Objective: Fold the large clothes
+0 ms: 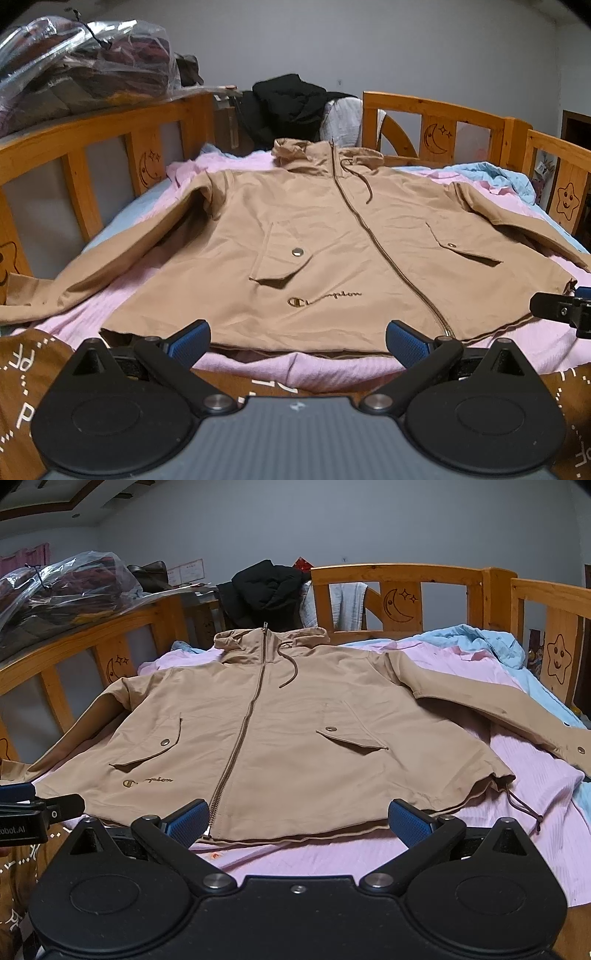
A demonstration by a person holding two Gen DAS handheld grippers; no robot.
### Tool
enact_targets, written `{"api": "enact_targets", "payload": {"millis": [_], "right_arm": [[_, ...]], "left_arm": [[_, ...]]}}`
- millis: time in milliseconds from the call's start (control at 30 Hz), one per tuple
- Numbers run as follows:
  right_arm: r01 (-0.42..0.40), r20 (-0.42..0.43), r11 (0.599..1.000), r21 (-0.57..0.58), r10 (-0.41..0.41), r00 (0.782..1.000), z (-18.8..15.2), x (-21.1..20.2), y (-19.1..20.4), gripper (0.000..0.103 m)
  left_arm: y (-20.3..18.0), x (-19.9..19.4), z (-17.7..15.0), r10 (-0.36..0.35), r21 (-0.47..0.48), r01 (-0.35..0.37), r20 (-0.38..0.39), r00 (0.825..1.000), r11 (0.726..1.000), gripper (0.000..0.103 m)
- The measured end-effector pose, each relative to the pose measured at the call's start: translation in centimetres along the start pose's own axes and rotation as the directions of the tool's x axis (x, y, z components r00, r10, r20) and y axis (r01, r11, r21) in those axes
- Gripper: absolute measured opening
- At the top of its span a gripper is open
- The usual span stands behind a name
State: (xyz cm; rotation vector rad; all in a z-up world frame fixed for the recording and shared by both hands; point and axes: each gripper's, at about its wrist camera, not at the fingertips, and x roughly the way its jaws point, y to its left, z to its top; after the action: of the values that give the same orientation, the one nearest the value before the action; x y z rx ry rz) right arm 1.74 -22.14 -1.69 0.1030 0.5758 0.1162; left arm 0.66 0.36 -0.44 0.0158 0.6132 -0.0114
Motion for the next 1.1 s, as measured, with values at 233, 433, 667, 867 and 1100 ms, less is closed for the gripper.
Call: {"api": "enact_targets", "payload": {"millis": [233,433,667,867,1100], "right_arm": [[0.143,0.018,0.988,0.055,-0.144,0.989,0.8,-1.0,-1.2,0.103],[0.241,-0.052,0.889,0.390,-0.240,0.969,2.8,-2.0,-8.5,0.102],[0.311,-0.108,0.693,0.650,-0.321,0.941,3.7,-1.5,-18.7,0.096],[0.329,-0.178,0.474,0.817,-0.336,0.925,3.3,0.8,-25.7,0.089],[0.365,-0.239,0.279,0.888,-0.396,0.886,2.0,3.9,-29.5,0.084]], "left_arm": [[0.6,3.2,1.9,-0.151,-0.014,0.151,-0.180,0.972,0.988,0.102],[0.1,4.5,8.7,-0.307,-0.007,0.311,-0.184,0.934,0.950,0.103],[-3.1,6.6,16.2,-0.440,-0.040,0.448,-0.286,0.851,0.893,0.102],[-6.8,8.5,18.3,-0.483,-0.067,0.482,-0.236,0.843,0.874,0.102],[-8.9,11.6,16.7,-0.494,-0.074,0.497,-0.297,0.817,0.865,0.102]]}}
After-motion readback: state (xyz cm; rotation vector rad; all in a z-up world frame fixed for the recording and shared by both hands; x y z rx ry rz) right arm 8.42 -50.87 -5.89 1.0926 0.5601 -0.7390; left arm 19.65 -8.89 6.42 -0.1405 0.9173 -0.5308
